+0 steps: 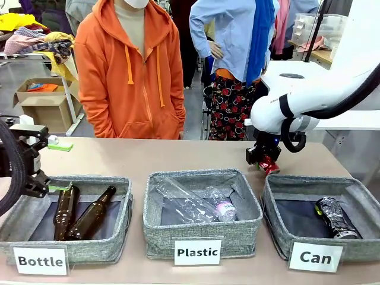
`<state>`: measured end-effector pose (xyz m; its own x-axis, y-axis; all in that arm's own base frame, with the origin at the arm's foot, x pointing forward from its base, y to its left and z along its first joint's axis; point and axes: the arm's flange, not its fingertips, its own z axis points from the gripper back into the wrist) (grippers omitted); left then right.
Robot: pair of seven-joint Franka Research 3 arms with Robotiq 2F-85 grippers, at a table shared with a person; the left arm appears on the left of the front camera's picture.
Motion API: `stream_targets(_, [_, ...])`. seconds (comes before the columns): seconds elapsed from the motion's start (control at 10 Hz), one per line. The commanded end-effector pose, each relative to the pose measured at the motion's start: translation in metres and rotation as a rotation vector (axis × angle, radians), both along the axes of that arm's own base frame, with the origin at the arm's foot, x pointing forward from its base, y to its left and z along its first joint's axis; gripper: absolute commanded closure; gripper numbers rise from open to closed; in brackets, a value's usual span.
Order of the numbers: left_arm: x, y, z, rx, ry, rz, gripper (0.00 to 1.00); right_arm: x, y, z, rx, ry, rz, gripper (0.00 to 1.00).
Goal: Sort the can waste into the basket.
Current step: Pick up the can waste from the table and place it in the right Fabric basket.
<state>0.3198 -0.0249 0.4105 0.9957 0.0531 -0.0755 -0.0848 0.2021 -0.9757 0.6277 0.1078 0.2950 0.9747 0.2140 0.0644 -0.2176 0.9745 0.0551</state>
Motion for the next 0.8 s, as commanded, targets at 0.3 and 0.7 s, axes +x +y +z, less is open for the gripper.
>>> stream_targets(0.3, [-0.001,-0.001,0.002,0.004,0.006,0.004,0.00,-0.026,-0.018,0.061,-0.024,-0.019,0.063,1.00])
stream_targets(0.7, [-0.001,-0.001,0.002,0.004,0.006,0.004,0.00,-0.117,-0.057,0.139,0.047,0.026,0.431,1.00])
